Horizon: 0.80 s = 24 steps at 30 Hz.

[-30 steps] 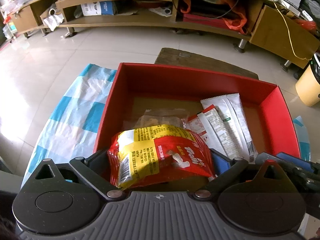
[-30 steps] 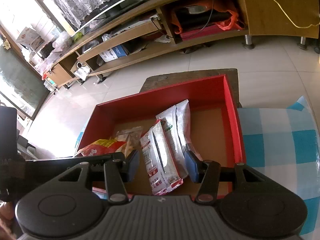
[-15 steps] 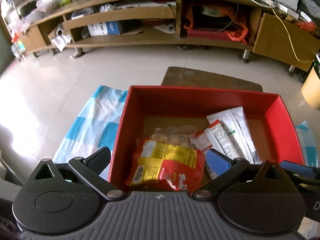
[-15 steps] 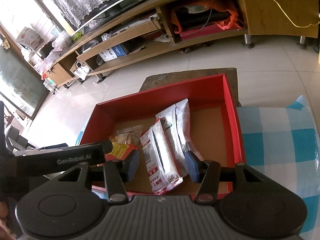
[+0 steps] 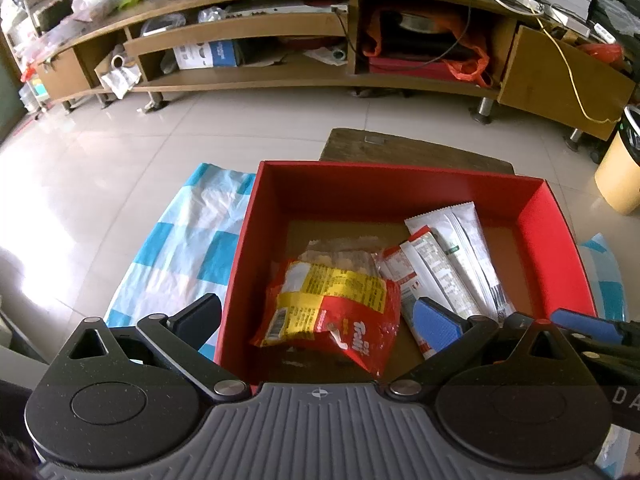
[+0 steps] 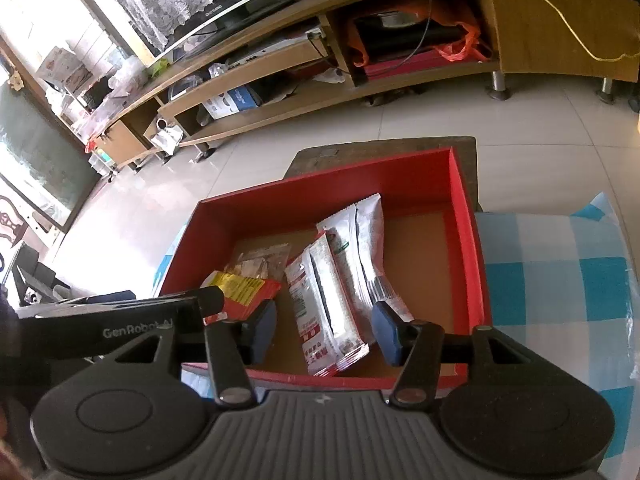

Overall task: Organize snacks
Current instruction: 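Open the right tool to release the stick packet and withdraw both tools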

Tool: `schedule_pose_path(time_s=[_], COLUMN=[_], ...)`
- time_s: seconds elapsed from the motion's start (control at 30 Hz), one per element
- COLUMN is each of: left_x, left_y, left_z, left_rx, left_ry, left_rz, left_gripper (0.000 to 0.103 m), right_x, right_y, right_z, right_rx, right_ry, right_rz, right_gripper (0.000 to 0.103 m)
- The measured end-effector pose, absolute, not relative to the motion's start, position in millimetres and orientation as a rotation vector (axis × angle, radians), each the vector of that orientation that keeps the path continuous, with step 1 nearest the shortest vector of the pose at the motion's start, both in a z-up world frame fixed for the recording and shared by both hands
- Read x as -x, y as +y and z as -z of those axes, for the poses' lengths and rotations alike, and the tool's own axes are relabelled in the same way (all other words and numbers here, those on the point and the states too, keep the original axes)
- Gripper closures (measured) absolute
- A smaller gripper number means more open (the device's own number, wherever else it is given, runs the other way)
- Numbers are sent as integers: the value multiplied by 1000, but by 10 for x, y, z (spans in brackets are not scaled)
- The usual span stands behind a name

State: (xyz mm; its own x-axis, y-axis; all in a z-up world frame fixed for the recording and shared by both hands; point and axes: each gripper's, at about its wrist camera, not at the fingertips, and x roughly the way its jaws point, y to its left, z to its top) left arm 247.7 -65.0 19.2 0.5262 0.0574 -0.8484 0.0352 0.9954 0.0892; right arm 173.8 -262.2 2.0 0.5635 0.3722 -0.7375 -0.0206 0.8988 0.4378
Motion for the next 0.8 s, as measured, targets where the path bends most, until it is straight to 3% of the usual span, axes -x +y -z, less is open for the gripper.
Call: schedule_pose_path(time_s=[0.8], left_x=[-2184], left_y=[-578], left_z=[-248], left_rx=[-107], left_ry=[1013], left_rz=[-4], left_gripper=[0], right_x=[-1507], right_y=[-2506], right_z=[-138], right_rx=[-319], right_ry=[937], right_rz=[-253], right_gripper=[49])
